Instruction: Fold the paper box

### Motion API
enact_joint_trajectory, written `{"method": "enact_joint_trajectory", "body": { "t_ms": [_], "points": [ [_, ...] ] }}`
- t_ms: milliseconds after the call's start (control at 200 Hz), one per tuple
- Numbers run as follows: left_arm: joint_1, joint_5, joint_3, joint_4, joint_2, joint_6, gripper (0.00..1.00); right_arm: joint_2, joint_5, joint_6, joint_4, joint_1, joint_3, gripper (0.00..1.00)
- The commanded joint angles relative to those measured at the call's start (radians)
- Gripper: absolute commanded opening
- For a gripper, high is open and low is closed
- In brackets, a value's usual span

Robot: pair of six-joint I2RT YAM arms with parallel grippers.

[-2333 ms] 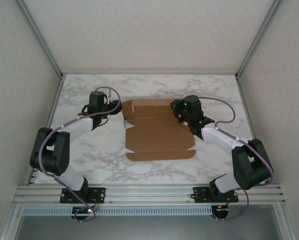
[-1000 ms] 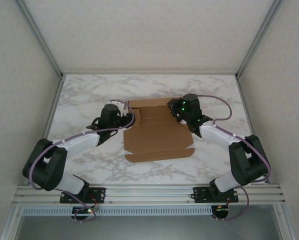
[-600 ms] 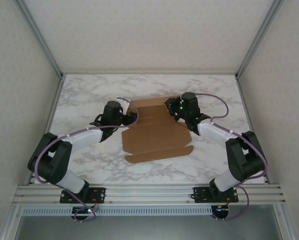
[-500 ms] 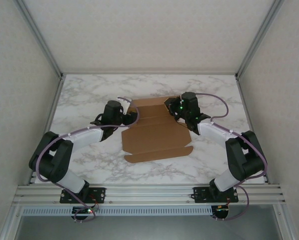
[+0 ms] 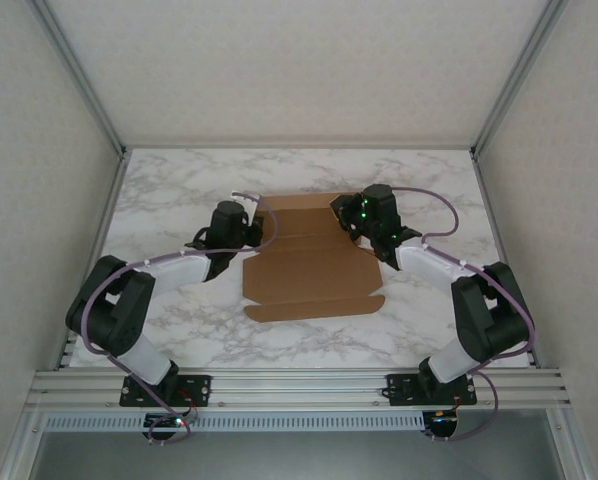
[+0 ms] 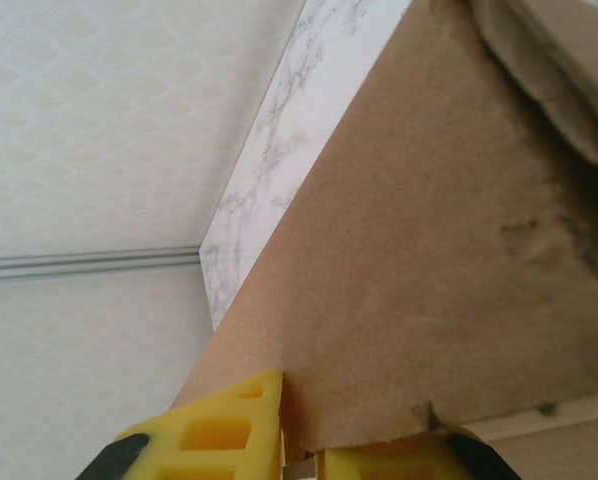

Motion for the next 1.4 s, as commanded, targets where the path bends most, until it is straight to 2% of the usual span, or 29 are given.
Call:
{"method": "enact_joint_trajectory", "body": {
  "t_ms": [0,95,240,356,621,676,786,831,911,981,1152,1392],
  "points": [
    [-0.03,-0.03,0.0,0.001,0.049,-0.052,0.07,-0.038,0.04,0.02,-0.109,0.034,-0.033,0.14],
    [-0.049,-0.09,0.012,0.008,0.067,-0.08,0.0,-0.073,0.091,0.053,-0.142,0.064,-0.034,0.14],
    [-0.093,-0.196,0.05,-0.012,0.103,-0.088,0.0,-0.122,0.173,0.088,-0.205,0.111,-0.03,0.14],
    [-0.122,-0.321,0.092,-0.06,0.138,-0.14,0.0,-0.151,0.247,0.105,-0.233,0.152,-0.03,0.15],
    [-0.154,-0.458,0.161,-0.135,0.205,-0.248,0.0,-0.124,0.271,0.151,-0.214,0.207,-0.019,0.15],
    [-0.155,-0.444,0.167,-0.141,0.211,-0.261,0.0,-0.125,0.277,0.155,-0.222,0.21,-0.014,0.15],
    [-0.148,-0.333,0.156,-0.124,0.207,-0.232,0.0,-0.133,0.305,0.134,-0.254,0.203,-0.006,0.15],
    [-0.138,-0.284,0.145,-0.12,0.206,-0.22,0.07,-0.138,0.304,0.124,-0.26,0.191,-0.007,0.15],
    [-0.113,-0.228,0.108,-0.096,0.188,-0.22,0.25,-0.149,0.302,0.117,-0.268,0.167,-0.012,0.15],
    [-0.086,-0.171,0.071,-0.065,0.17,-0.226,0.31,-0.157,0.293,0.111,-0.267,0.149,-0.018,0.15],
    [-0.069,-0.112,0.055,-0.043,0.176,-0.218,0.32,-0.16,0.282,0.101,-0.26,0.124,-0.027,0.15],
    [-0.072,-0.152,0.109,-0.052,0.226,-0.223,0.31,-0.145,0.232,0.102,-0.209,0.115,-0.042,0.15]
  ]
}}
